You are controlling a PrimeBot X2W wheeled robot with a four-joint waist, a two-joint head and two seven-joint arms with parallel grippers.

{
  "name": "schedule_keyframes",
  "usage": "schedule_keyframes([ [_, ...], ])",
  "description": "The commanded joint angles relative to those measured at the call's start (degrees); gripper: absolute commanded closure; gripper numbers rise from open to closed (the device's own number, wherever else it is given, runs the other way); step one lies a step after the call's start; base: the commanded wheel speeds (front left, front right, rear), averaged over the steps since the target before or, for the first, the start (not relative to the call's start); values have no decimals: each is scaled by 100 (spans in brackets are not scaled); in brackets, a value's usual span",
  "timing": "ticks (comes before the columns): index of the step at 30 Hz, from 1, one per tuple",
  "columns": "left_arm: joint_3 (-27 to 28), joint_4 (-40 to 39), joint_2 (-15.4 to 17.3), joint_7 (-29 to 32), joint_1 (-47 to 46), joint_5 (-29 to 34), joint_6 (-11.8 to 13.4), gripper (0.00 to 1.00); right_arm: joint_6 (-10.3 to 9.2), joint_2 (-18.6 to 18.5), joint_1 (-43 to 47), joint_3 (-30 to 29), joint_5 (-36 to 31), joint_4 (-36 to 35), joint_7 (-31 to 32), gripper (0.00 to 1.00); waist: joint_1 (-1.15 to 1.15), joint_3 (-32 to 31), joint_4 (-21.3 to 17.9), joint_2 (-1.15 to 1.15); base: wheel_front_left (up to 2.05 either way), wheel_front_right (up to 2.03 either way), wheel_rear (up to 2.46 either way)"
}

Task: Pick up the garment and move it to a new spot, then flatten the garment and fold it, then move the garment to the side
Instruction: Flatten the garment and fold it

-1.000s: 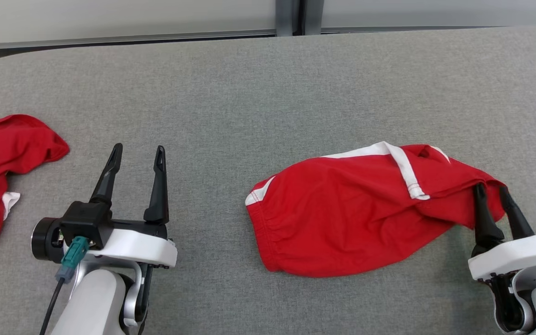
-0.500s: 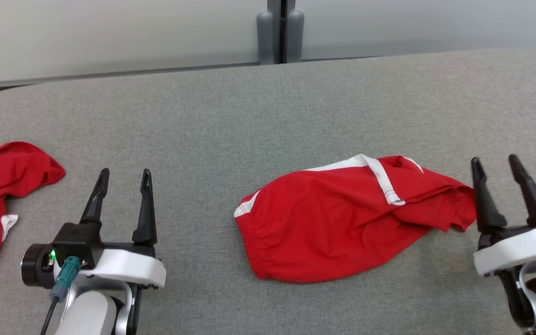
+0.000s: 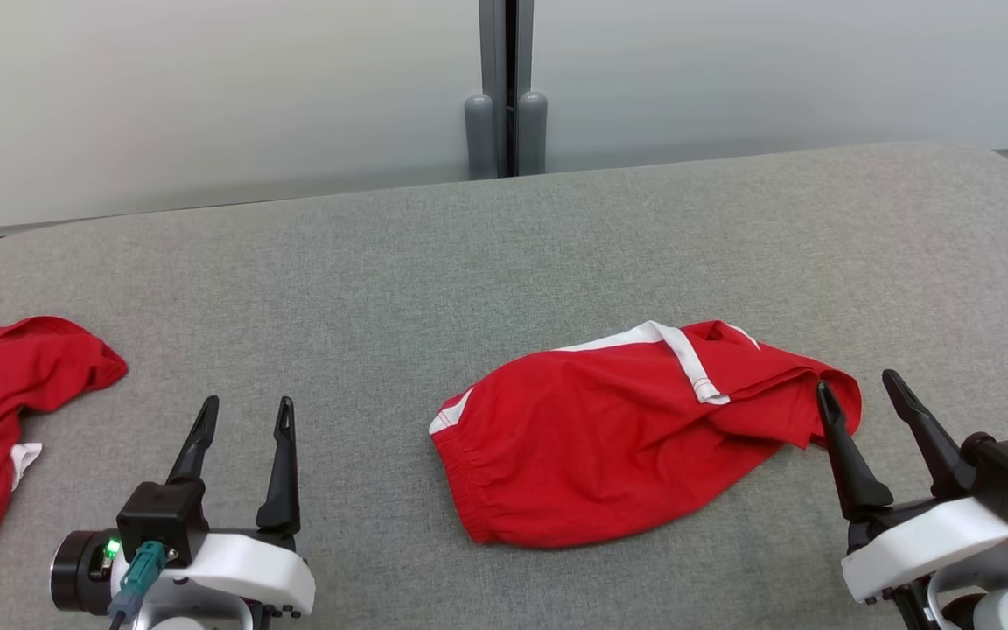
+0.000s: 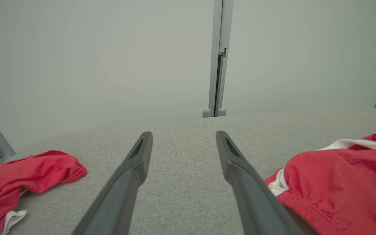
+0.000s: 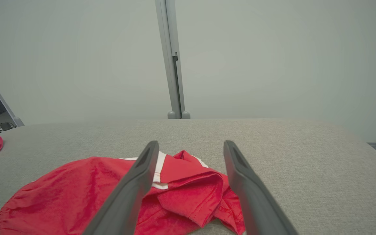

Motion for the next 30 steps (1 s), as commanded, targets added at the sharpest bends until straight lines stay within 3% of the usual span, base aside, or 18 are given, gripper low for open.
schedule_keyframes([
  [1,2,-31,44,17,53,-44,39,0,0,5,55,-20,-7,-47,23,0,0,-35,1,0,0,0,0],
  [16,-143,-132,51,193,27,-89,43,0,0,69,123,-68,3,-109,91,0,0,-115,63,0,0,0,0],
  [30,-1126,695,-647,1232,-941,-474,-781,0,0,52,-146,74,104,-90,54,0,0,323,-94,0,0,0,0],
])
